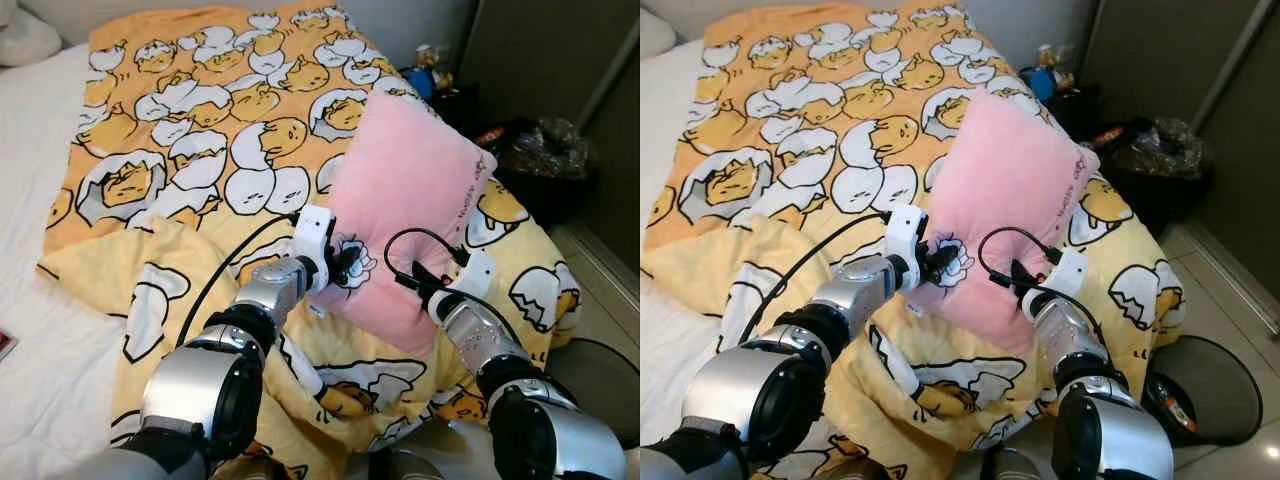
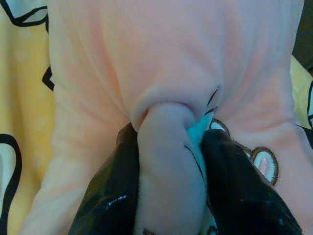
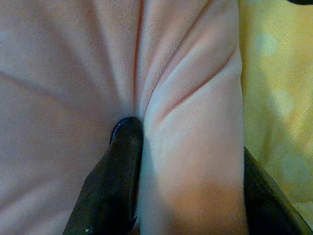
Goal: Clean up the room
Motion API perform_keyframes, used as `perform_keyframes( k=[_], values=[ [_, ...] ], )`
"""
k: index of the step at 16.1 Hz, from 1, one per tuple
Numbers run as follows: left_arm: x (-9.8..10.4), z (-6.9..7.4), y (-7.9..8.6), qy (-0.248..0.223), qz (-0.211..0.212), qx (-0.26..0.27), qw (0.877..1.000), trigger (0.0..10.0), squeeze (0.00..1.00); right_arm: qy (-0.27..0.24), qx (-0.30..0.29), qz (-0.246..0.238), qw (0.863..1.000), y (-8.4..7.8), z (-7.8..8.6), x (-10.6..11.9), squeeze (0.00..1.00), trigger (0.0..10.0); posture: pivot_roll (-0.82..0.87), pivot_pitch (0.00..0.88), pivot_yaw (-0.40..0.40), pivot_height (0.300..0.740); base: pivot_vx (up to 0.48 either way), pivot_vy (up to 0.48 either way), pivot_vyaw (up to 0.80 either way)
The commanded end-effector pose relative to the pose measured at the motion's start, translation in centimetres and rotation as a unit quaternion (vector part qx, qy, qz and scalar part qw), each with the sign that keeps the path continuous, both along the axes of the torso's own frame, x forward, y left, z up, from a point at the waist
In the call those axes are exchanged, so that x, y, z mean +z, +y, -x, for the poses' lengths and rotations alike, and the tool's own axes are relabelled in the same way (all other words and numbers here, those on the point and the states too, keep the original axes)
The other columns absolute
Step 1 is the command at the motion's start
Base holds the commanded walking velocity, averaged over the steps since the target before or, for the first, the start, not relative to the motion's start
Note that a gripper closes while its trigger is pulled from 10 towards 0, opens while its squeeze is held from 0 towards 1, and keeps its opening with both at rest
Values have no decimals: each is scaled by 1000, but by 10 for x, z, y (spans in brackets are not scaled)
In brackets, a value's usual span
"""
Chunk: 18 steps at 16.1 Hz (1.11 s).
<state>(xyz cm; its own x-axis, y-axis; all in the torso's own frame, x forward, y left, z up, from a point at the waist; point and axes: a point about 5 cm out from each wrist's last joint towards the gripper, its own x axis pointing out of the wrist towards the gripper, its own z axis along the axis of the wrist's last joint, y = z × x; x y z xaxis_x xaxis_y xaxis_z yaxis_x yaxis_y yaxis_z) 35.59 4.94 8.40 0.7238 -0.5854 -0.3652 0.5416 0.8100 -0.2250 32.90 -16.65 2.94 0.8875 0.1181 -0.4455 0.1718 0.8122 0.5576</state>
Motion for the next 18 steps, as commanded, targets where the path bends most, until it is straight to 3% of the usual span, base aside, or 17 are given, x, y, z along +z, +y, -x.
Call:
perform_keyframes(
  k=[1, 3, 4, 6, 7, 8, 9, 11, 14, 15, 17, 18],
  values=[
    [-8, 6, -5, 21, 5, -6, 1000, 0, 0, 40, 25, -4, 999, 15, 8, -12, 0, 0, -64, 0, 72, 740, 0, 0, 0],
    [-7, 5, -4, 25, 24, 14, 999, 0, 0, 37, 24, -5, 999, 16, 4, -9, 0, 0, -53, 0, 71, 740, 0, 0, 0],
    [-11, 6, -3, 69, 111, 75, 989, 0, 0, 56, 8, -13, 998, 14, 9, -15, 0, 0, -31, 0, 74, 740, 0, 0, 0],
    [-17, 12, -5, 72, 110, 71, 989, 0, 0, 67, -20, -32, 997, 8, 14, -20, 0, 0, -29, 0, 84, 740, 0, 0, 0],
    [-10, 8, -5, 61, 150, 87, 983, 0, 0, 54, -37, -47, 997, 3, 10, -15, 0, 0, -18, 0, 76, 740, 0, 0, 0],
    [-3, 5, -6, 46, 165, 78, 982, 0, 0, 37, -42, -56, 997, 1, 4, -8, 0, 0, -13, 0, 70, 740, 0, 0, 0],
    [9, 0, -8, 15, 176, 52, 983, 0, 0, 3, -46, -68, 997, -3, -8, 7, 0, 0, -12, 0, 64, 740, 0, 0, 0],
    [53, -18, -2, -92, 190, 15, 977, 0, 0, -111, -45, -56, 991, -19, -41, 65, 0, 0, -12, 0, 54, 740, 0, 0, 0],
    [107, -25, 15, -217, 210, 15, 953, 0, 0, -235, -14, -14, 972, -29, -59, 131, 0, 0, 3, 0, 43, 740, 0, 0, 0],
    [116, -22, 23, -250, 205, 26, 946, 0, 0, -271, 5, 3, 963, -28, -60, 151, 0, 0, 4, 0, 40, 740, 0, 0, 0],
    [118, -13, 28, -269, 193, 35, 943, 0, 0, -297, 38, 44, 953, -25, -61, 168, 0, 0, 18, 0, 25, 740, 0, 0, 0],
    [115, -11, 27, -273, 184, 49, 943, 0, 0, -298, 44, 81, 950, -24, -62, 169, 0, 4980, 24, 0, 18, 740, 0, 0, 0]
  ],
)
